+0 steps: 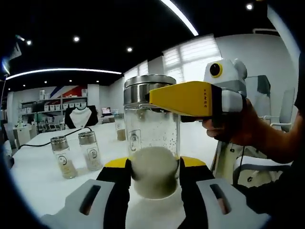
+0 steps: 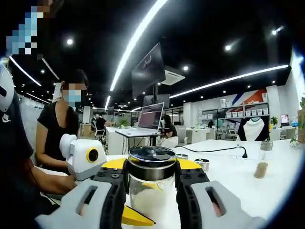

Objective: Rotate the seasoning bottle until the label or dispensing opening points toward the visible target arrow and the bottle remains upright within the marked orientation range

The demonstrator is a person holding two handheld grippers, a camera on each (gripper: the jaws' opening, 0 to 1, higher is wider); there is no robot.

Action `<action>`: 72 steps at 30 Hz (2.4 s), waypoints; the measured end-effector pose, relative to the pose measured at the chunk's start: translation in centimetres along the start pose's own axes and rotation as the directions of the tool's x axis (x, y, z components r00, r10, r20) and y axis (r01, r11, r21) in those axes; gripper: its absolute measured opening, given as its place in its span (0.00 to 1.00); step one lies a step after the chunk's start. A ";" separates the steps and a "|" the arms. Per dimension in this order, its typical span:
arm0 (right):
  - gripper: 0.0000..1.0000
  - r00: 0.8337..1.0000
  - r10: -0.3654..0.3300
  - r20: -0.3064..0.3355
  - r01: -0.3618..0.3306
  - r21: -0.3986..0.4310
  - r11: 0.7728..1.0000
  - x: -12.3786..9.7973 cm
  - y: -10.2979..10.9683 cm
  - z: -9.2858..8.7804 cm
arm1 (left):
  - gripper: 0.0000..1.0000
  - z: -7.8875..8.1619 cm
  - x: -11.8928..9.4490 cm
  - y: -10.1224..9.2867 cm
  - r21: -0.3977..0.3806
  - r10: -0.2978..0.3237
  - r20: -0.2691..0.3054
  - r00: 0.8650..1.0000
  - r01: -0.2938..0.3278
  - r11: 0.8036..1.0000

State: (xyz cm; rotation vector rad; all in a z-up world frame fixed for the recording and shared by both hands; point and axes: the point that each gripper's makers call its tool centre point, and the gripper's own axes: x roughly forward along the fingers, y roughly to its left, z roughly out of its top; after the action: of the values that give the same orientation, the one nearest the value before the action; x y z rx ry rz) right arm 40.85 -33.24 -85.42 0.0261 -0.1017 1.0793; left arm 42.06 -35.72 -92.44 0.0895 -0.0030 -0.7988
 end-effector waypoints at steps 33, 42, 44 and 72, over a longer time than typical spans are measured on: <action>0.38 1.000 -0.020 -0.003 0.020 0.021 1.000 0.5 0.4 -0.3 | 0.46 1.0 -0.3 -0.6 -0.017 -0.094 0.079 0.992 0.095 0.995; 0.38 0.990 0.139 0.001 -0.139 0.022 0.990 0.0 2.0 0.0 | 0.47 1.0 -1.1 -1.7 0.004 -0.202 0.066 0.977 0.202 0.979; 0.38 0.982 0.190 0.022 -0.191 0.048 0.980 -0.1 2.4 0.3 | 0.47 1.1 -1.3 -2.1 0.004 -0.237 0.073 0.969 0.238 0.971; 0.37 0.999 0.021 0.030 -0.019 -0.068 0.997 1.0 1.9 0.3 | 0.44 1.0 -0.5 0.2 -0.012 -0.003 0.043 0.999 0.004 1.000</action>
State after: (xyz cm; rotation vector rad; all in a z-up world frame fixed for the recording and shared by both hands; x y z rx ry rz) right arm 39.64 -31.50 -85.07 -0.0195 -0.1668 1.0949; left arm 41.80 -35.26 -91.43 0.0610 -0.0390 -0.8043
